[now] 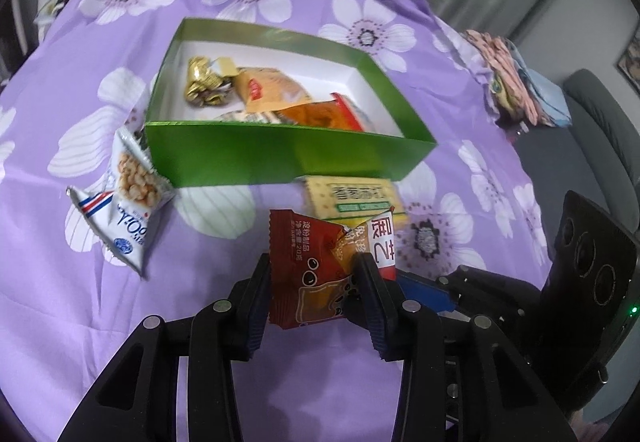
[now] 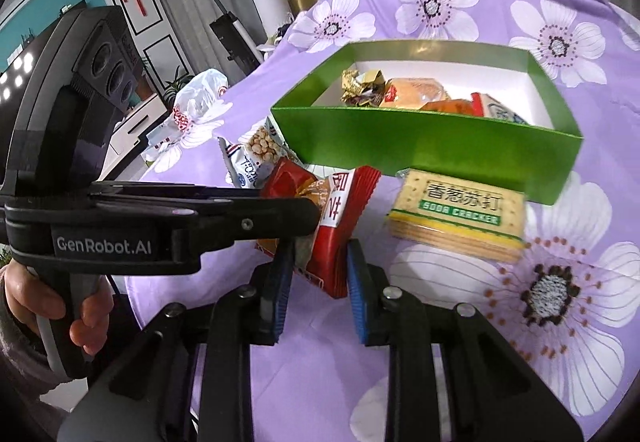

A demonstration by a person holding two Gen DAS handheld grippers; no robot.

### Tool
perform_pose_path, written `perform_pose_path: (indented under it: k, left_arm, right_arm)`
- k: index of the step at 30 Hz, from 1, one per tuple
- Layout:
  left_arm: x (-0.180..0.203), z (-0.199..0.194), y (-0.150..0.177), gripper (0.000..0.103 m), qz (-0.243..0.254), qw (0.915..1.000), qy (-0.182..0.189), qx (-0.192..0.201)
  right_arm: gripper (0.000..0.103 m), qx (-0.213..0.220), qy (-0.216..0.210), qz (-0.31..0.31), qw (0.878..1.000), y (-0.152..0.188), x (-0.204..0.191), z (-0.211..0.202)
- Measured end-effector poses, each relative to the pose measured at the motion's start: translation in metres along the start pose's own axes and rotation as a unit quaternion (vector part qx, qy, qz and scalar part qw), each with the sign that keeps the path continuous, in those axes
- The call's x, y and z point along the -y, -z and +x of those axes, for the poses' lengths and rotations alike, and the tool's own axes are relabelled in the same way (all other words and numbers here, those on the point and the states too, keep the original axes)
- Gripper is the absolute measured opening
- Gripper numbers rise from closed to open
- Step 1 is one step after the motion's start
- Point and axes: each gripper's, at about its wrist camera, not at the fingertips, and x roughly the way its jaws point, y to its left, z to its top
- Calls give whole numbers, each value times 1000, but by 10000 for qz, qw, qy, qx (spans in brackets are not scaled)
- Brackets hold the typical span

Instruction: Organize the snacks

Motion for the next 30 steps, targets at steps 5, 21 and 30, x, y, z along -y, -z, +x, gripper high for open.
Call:
perform_pose_path:
  k: [5,21,30]
  left_arm:
    - [14,-5,-1,42,185,9998,-24,84]
    - [43,-14,-2,42,563,9982,-109,198]
    - [52,-17,-1,42,692,9971,-170,260]
  right_arm:
    - [27,148,65,-42,9999,0,0,-12]
    - [27,426,136,0,9990,8,5,-41]
    - [27,518,155,0,9985,9,4,-47]
